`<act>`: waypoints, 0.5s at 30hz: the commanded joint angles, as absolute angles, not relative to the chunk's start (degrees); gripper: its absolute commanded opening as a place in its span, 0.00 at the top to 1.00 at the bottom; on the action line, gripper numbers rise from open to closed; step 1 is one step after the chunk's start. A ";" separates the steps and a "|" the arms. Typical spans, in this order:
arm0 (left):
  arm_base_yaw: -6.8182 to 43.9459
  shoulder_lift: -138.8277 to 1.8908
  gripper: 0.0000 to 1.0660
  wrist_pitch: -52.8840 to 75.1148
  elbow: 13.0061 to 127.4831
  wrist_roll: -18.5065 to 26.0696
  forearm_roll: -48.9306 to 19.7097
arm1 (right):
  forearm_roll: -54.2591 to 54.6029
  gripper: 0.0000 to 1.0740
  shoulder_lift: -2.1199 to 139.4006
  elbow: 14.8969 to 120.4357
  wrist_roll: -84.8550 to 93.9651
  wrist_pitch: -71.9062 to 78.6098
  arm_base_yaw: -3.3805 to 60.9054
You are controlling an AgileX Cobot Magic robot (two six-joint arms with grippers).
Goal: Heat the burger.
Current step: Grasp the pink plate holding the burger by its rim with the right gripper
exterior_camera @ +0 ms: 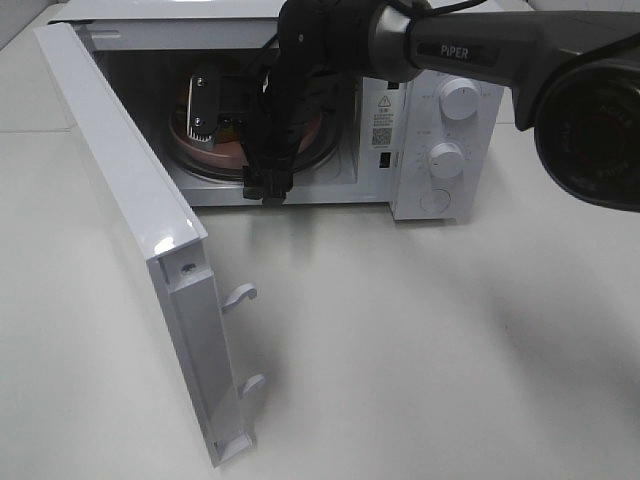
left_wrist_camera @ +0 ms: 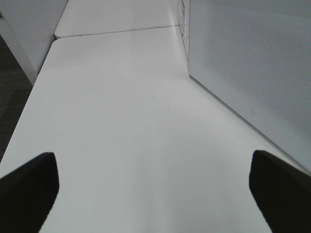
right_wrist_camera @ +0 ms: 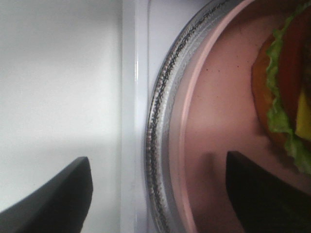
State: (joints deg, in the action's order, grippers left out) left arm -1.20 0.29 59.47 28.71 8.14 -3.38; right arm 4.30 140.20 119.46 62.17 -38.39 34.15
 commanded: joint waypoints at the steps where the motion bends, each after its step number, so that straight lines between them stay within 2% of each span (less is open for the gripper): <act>1: -1.32 1.43 0.05 59.30 28.59 8.08 -3.55 | 4.35 0.29 140.89 119.81 61.76 -38.16 34.03; 15: -1.32 1.43 0.05 59.30 28.59 8.14 -3.55 | 5.04 0.29 142.84 119.81 61.71 -38.27 34.03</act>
State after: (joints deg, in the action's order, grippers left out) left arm -1.20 0.29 59.47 28.71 8.14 -3.38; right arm 4.58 142.72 119.46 62.17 -37.99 34.15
